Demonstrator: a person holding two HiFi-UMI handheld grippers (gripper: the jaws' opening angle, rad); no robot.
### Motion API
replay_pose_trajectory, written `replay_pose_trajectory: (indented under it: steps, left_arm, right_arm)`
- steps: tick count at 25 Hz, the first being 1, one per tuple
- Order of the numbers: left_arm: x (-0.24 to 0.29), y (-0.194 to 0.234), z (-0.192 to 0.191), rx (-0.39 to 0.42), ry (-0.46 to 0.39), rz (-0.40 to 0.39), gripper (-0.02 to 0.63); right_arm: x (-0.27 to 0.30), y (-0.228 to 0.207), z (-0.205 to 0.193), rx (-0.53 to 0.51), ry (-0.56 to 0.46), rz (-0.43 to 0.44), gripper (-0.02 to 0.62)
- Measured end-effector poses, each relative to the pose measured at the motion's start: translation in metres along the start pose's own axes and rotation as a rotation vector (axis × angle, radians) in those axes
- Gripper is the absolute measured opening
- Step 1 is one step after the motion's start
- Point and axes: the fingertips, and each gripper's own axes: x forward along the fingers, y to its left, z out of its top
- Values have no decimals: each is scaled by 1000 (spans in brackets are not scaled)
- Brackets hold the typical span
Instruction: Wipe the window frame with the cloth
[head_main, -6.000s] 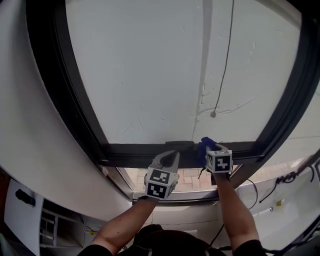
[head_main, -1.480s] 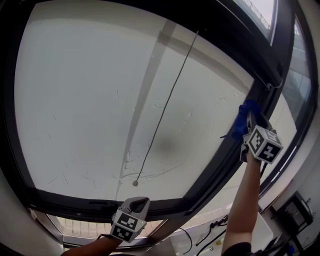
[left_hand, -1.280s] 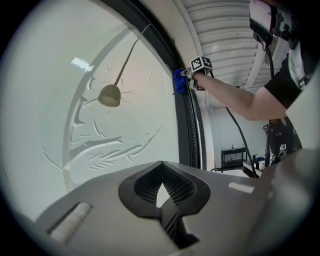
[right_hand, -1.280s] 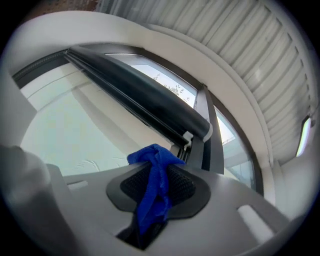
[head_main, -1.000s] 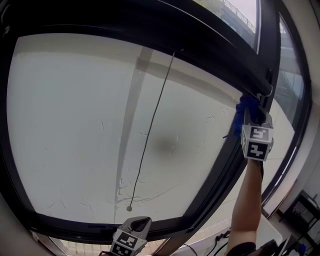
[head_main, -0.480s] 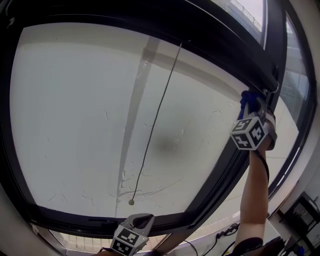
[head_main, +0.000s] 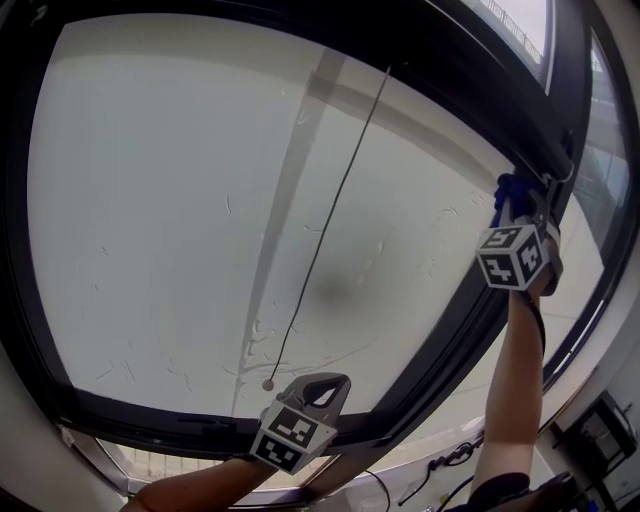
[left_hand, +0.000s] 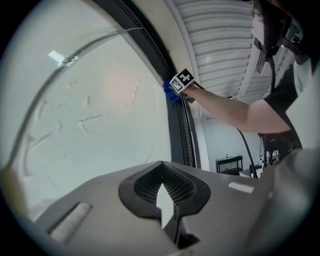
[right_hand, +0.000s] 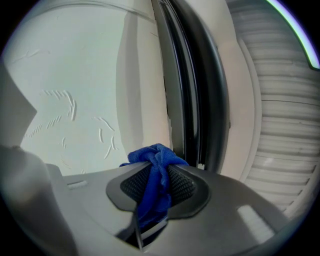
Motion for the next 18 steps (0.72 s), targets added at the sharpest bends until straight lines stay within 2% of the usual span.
replay_pose_trajectory:
  steps: [8,12,14,18]
  left_arm:
    - [101,-13,128,-45,-204,-31,-8]
    - [120,-27,179,10,-272,-88,-8]
    - [126,-31,194,48,-289,-101,-8]
    - [128,-35,200,48,-286,-134,-8]
  right_arm:
    - [0,3,4,20,-39,22,100]
    - [2,2,3,11,-38,23,100]
    - [4,3,5,4,-30,31,100]
    - [-4,12,-1,-24,-15,35,100]
